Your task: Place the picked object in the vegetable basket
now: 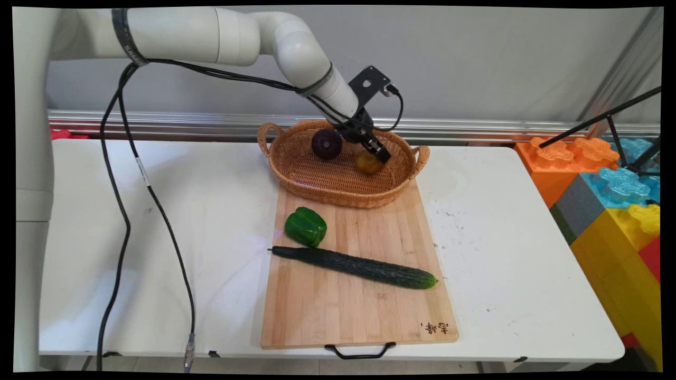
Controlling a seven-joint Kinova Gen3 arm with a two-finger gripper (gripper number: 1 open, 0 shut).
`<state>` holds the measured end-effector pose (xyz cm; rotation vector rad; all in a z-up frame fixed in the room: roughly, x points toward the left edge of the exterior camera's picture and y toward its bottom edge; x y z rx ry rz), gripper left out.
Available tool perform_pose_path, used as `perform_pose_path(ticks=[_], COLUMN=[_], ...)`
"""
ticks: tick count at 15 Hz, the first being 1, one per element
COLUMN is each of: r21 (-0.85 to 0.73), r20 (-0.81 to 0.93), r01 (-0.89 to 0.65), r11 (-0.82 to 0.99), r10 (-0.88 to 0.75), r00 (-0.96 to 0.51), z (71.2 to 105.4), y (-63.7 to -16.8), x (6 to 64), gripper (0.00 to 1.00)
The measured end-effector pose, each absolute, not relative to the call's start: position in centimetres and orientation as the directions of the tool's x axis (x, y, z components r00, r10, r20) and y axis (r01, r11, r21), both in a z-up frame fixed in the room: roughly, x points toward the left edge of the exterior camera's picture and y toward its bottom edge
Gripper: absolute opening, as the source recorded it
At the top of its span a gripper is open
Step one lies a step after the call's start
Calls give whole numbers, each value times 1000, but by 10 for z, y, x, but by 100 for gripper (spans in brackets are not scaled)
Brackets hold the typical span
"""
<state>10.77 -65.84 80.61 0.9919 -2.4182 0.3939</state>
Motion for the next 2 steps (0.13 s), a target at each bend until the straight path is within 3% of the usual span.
perform_pose_path(ticks=[2], r21=[-72], r20=[547], r01=[-712], r11=[699], r10=[-569], r00=[-614], z=[809], y=[-657], x=[104], gripper=[100])
